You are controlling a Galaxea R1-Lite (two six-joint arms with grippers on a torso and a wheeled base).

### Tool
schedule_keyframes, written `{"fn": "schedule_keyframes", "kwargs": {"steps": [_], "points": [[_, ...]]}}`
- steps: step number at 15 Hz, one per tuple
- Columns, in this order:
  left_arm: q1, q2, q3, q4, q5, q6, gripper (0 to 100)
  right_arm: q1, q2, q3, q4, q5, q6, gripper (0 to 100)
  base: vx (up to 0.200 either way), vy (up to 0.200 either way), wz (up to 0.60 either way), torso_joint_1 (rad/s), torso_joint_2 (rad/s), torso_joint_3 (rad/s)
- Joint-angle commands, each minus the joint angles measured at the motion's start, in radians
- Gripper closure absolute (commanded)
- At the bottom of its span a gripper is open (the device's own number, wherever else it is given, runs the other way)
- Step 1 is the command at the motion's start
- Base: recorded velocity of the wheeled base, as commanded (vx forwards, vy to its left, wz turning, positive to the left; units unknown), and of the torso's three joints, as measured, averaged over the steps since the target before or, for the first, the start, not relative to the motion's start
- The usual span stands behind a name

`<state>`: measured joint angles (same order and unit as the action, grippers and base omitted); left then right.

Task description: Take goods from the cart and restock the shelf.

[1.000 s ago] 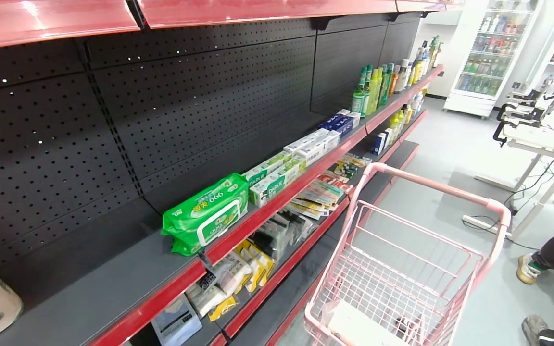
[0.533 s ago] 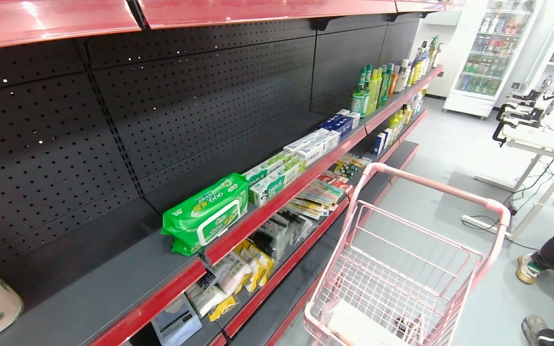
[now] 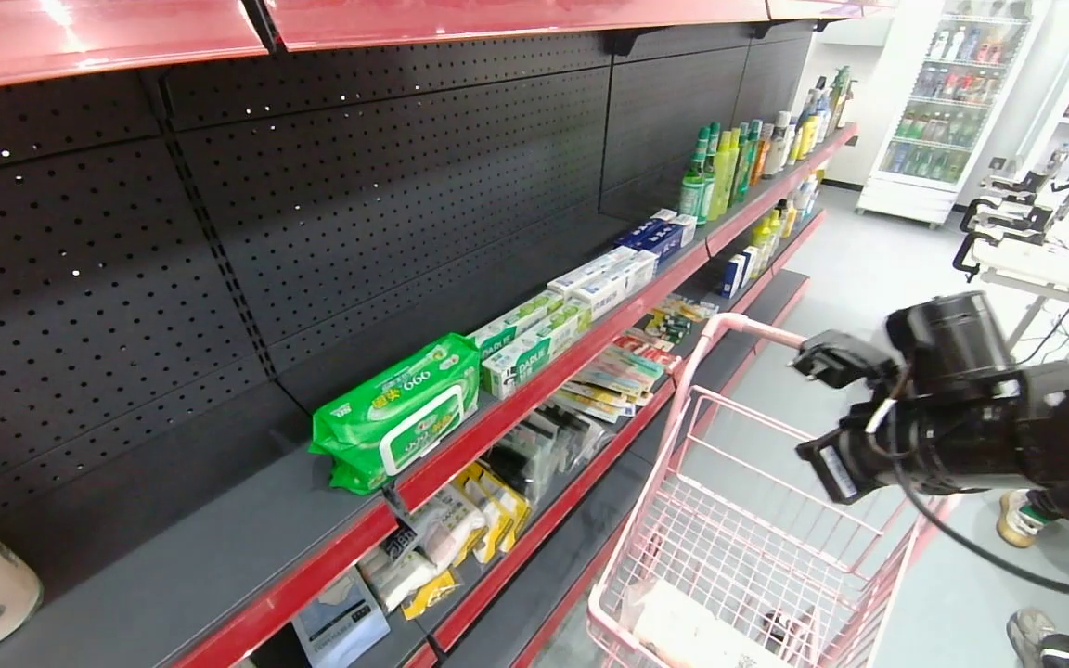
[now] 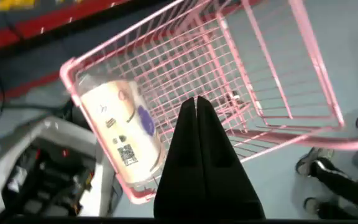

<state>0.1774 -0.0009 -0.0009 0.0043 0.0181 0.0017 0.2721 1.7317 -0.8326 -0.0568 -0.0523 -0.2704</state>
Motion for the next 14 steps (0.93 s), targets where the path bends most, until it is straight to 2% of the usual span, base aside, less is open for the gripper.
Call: {"fn": "schedule_keyframes", "kwargs": {"steps": [1,4,8,10,11,13,14], "points": [[0.0,0.001,-0.001,0.0,0.0,0.0,0,0.093,0.197,-0.014,-0.001,0.005,-0.024,100,0.0,0.0,0.0,0.0,0.0,0.0],[0.0,0.001,0.001,0.0,0.0,0.0,0,0.137,0.223,-0.011,-0.005,0.008,-0.023,100,0.0,0.0,0.0,0.0,0.0,0.0],[0.0,0.001,0.001,0.0,0.0,0.0,0,0.134,0.212,0.023,-0.015,0.019,-0.024,100,0.0,0.0,0.0,0.0,0.0,0.0],[0.0,0.001,0.001,0.0,0.0,0.0,0,0.127,0.198,0.033,-0.029,0.094,-0.023,100,0.0,0.0,0.0,0.0,0.0,0.0],[0.0,0.001,-0.001,0.0,0.0,0.0,0,0.124,0.215,0.023,-0.054,0.189,-0.035,0,0.0,0.0,0.0,0.0,0.0,0.0],[0.0,0.001,-0.001,0.0,0.0,0.0,0,0.185,0.249,0.021,-0.06,-0.014,-0.032,0,0.0,0.0,0.0,0.0,0.0,0.0],[0.002,0.001,0.001,0.0,0.0,0.0,0,0.197,0.256,0.027,-0.06,-0.061,-0.027,0,0.0,0.0,0.0,0.0,0.0,0.0]]}}
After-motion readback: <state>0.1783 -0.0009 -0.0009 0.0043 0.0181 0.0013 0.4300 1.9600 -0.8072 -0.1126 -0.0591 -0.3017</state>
